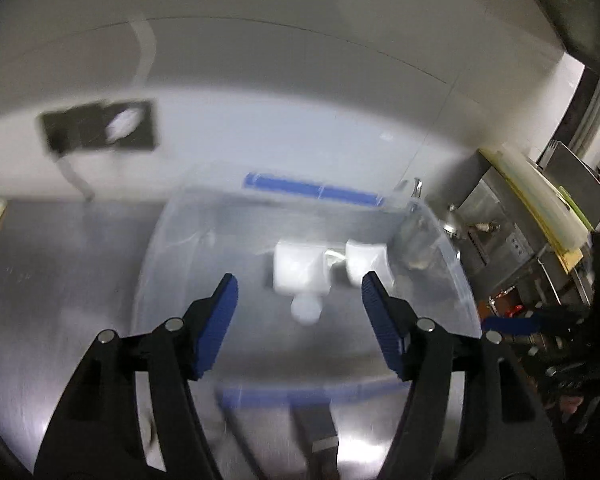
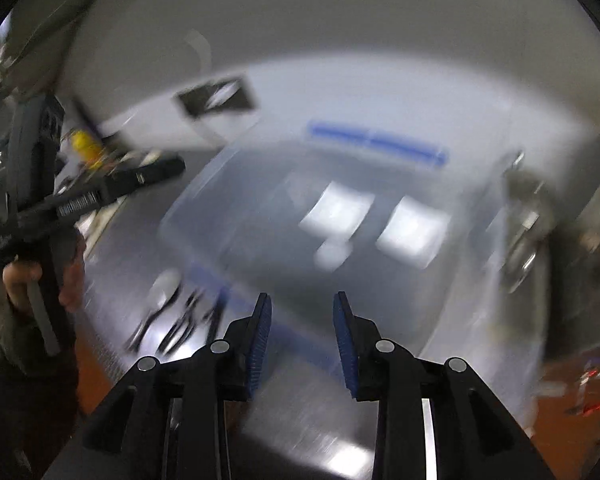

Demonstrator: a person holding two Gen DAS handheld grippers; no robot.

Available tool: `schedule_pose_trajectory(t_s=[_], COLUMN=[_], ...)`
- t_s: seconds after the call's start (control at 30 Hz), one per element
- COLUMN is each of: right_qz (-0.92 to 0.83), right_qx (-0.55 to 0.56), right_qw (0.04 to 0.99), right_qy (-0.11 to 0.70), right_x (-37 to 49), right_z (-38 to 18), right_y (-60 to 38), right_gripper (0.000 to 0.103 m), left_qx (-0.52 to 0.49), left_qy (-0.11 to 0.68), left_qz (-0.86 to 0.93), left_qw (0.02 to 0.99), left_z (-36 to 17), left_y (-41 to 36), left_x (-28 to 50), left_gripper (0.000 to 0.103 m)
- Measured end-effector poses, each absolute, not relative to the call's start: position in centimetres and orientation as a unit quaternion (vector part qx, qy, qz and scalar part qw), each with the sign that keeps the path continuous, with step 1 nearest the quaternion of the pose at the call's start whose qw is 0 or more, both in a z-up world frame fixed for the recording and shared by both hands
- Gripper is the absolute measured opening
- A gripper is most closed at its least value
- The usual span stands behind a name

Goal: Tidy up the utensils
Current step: 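Grasp the wooden-handled spatula by its handle with the right tool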

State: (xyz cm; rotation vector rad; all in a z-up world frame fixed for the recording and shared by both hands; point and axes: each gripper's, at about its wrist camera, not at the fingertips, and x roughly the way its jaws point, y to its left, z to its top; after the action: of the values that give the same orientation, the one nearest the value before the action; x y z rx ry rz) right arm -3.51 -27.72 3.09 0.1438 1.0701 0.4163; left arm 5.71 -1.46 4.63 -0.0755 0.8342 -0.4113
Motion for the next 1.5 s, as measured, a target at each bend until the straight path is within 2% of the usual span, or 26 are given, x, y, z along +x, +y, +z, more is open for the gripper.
schedule_pose_trajectory(t_s=[0.2,0.27,0.47,0.6,0.73,0.77,0.8,1.03,1.17,1.27,1.4,1.5], right_qz=[0.247,0.258,0.210,0.175,0.117,0.091,0.068,0.032,0.024,0.036,0.058,0.099], right_qx=[0.034,0.049,0.120,0.181,0.195,0.190,0.185,0.179,0.119,0.108,0.131,0.197], right_qw=[0.796,0.766,0.733,0.722,0.733,0.737,0.741,0.742,0.750,0.746,0.742,0.727], right_qy=[0.551,0.587,0.636,0.644,0.641,0.642,0.642,0.645,0.650,0.656,0.655,0.650], right_x=[-7.8,-8.7,-9.8,-10.8,-11.3,-11.4,-11.6,-12.6,-12.1,-11.9,-12.8,-13.5], right_z=[-5.0,-7.5,-10.7,-11.0,-11.4,-11.2,-11.1,-11.5,-12.6,-13.2,-12.7,-12.4], right_y=[-23.2,-22.0,-19.5,-17.5,-15.9,-15.8,-15.9,-15.7,-14.4,-14.3,-16.9,-19.2], right_gripper=[0.034,0.034,0.034,0.034,0.034,0.040,0.041,0.041,0.042,0.026,0.026,0.025], left_qx=[-0.050,-0.058,-0.075,-0.080,-0.068,-0.067,-0.061,-0.038,-0.047,-0.069,-0.104,-0.122], left_qy=[0.468,0.488,0.533,0.548,0.556,0.560,0.564,0.571,0.576,0.584,0.598,0.616], left_qz=[-0.125,-0.120,-0.144,-0.186,-0.231,-0.243,-0.259,-0.306,-0.307,-0.306,-0.303,-0.307], left_qw=[0.873,0.862,0.830,0.811,0.796,0.789,0.782,0.761,0.756,0.748,0.735,0.715], left_z=[-1.5,-3.7,-8.4,-9.2,-9.9,-10.1,-10.3,-10.4,-10.8,-11.2,-11.9,-12.9], left_y=[1.5,1.8,4.7,6.5,7.2,7.2,6.9,4.8,3.9,3.2,2.4,1.1], left_x=[-0.3,-0.8,-0.8,0.1,0.8,0.8,0.9,0.5,0.5,0.8,1.2,1.2], left_gripper=[0.062,0.062,0.062,0.062,0.062,0.062,0.062,0.062,0.062,0.062,0.062,0.062])
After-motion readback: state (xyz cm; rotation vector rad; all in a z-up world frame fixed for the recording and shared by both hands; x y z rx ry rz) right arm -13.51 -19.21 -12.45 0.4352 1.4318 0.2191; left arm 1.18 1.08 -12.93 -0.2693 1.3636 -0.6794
